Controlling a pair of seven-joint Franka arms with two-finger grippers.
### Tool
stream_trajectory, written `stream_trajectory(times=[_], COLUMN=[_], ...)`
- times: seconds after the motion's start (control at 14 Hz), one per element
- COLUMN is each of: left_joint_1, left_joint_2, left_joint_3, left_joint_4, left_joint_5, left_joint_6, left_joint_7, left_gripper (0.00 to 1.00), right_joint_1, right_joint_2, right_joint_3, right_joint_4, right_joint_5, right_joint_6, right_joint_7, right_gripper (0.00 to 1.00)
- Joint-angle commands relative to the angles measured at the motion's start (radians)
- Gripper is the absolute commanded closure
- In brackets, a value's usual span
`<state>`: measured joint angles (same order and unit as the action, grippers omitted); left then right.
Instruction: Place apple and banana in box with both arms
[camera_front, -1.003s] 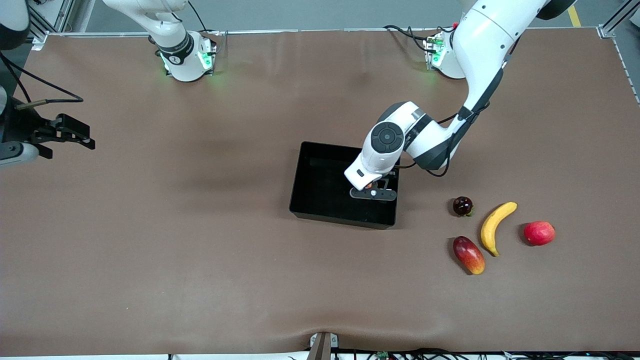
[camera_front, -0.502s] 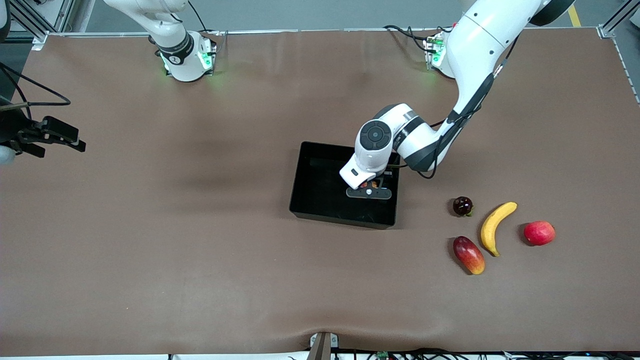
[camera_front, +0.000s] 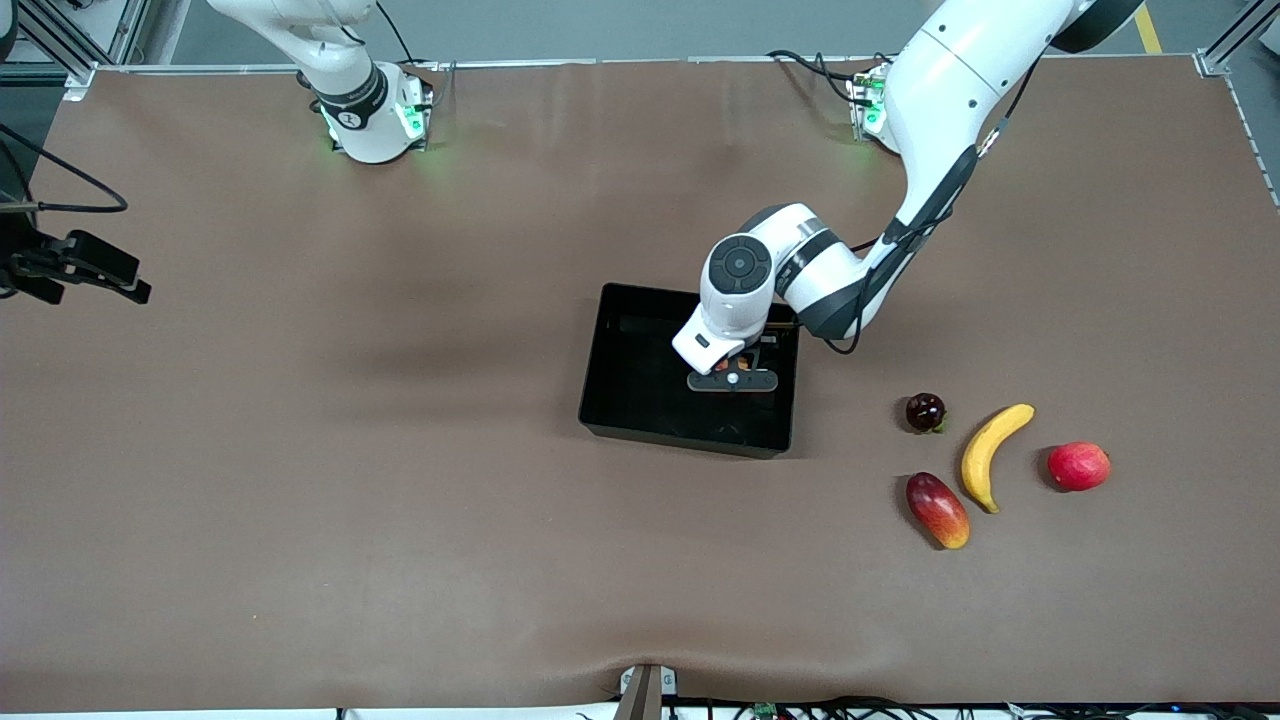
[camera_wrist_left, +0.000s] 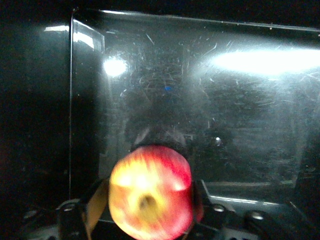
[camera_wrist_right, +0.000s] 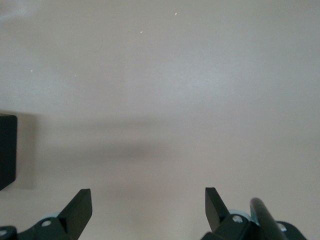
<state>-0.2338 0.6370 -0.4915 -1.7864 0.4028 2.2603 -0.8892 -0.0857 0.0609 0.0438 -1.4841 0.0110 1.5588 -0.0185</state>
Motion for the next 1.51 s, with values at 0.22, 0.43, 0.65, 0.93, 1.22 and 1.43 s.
stream_trajectory(times=[0.22, 0.43, 0.65, 0.93, 1.22, 1.43], left_joint_1=[0.021, 0.103, 0.224, 0.422, 0.597, 0.669], left_joint_2=[-0.1, -0.158, -0.195, -0.23, -0.185, -0.108], left_joint_3=[-0.002, -0.018, -0.035, -0.045, -0.045, -0.042], left_joint_4=[0.005, 0.042, 0.087, 0.064, 0.035, 0.03], left_joint_5=[0.028, 0.008, -0.031, -0.07, -0.068, -0.056], left_joint_6=[-0.005, -0.057, -0.146, -0.157, -0.104, -0.026], left_joint_7=[0.039, 0.117, 0.301, 0.632, 0.951, 1.151], left_gripper=[0.0, 0.0, 0.0, 0.0, 0.0, 0.0], right_joint_1=[0.009, 0.05, 0.05, 0.047, 0.041, 0.034], right_joint_2=[-0.009, -0.01, -0.01, -0.007, -0.01, -0.016], right_joint_3=[0.005, 0.005, 0.002, 0.001, -0.002, -0.002], right_joint_4=[0.012, 0.013, 0.013, 0.041, 0.042, 0.03], right_joint_5=[-0.022, -0.014, -0.009, -0.017, -0.008, -0.008], right_joint_6=[-0.032, -0.048, -0.046, -0.045, -0.062, -0.065], right_joint_7=[0.028, 0.028, 0.029, 0.025, 0.031, 0.032], right_gripper=[0.0, 0.0, 0.0, 0.0, 0.0, 0.0])
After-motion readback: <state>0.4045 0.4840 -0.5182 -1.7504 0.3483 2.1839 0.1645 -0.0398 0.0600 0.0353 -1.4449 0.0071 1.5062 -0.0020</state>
